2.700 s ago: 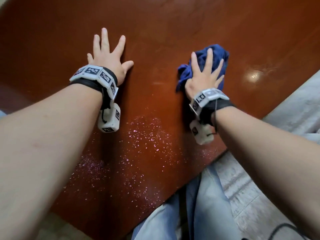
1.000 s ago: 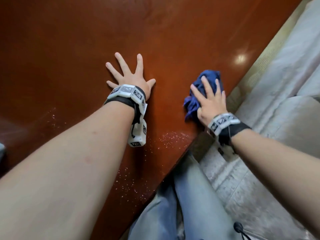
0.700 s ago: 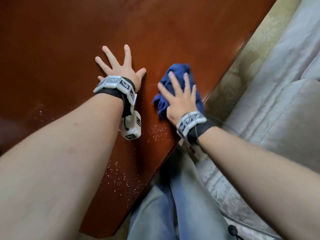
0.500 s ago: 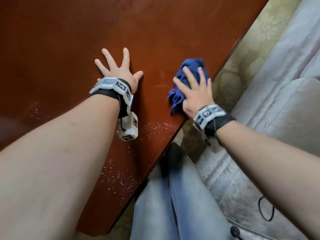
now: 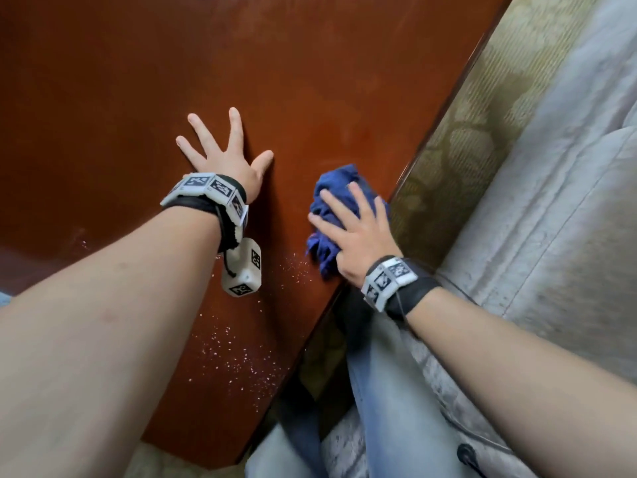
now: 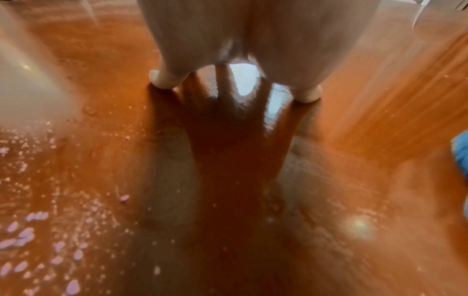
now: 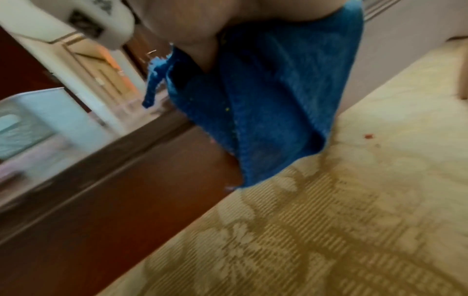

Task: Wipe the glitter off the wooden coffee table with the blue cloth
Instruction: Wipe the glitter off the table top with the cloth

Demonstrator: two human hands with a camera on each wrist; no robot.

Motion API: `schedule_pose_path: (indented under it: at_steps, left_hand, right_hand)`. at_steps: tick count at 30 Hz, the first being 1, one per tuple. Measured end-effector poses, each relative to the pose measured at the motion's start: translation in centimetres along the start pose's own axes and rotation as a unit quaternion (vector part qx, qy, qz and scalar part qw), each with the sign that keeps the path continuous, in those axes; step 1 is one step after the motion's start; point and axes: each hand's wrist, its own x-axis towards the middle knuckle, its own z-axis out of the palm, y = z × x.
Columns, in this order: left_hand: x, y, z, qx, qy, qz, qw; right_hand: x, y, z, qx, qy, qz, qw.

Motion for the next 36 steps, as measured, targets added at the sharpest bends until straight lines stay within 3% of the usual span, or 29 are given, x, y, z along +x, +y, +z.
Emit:
schedule_pose_path:
  at_steps: [4, 8, 15, 23, 27, 33, 36]
  left_hand:
    - [-0.1, -0.1, 0.2, 0.002, 0.007, 0.003, 1.0]
    - [-0.1, -0.2, 0.9, -0.009, 0.031, 0.019, 0.999]
    - [-0.6, -2.4, 1.5, 0.026, 0.037, 0.105, 0.993]
    - [-1.7, -6.7, 2.3, 0.077, 0.017, 0.194, 0.978]
    - [-1.4, -6.8, 2.7, 0.085, 0.026, 0.198, 0.976]
    - [-1.3, -6.8, 2.4, 0.095, 0.015, 0.198, 0.976]
    - [-1.2, -6.9, 2.4, 0.096, 0.01, 0.193, 0.976]
  right_hand:
    - [3.6, 3.9, -3.3, 0.065, 0.032, 0.154, 0.985]
    - [5.3, 1.8, -3.3, 0.106, 0.093, 0.233, 0.962]
    - [1.8, -3.2, 1.0, 0.116, 0.094, 0.267, 0.952]
    - [-3.7, -13.9, 7.0, 0.121, 0.061, 0.338, 0.931]
    - [-4.2, -13.9, 7.3, 0.147, 0.04, 0.344, 0.927]
    - [-0.2, -9.4, 4.0, 0.129, 0.101, 0.351, 0.922]
    - [0.6, -9.7, 3.4, 0.122, 0.122, 0.355, 0.919]
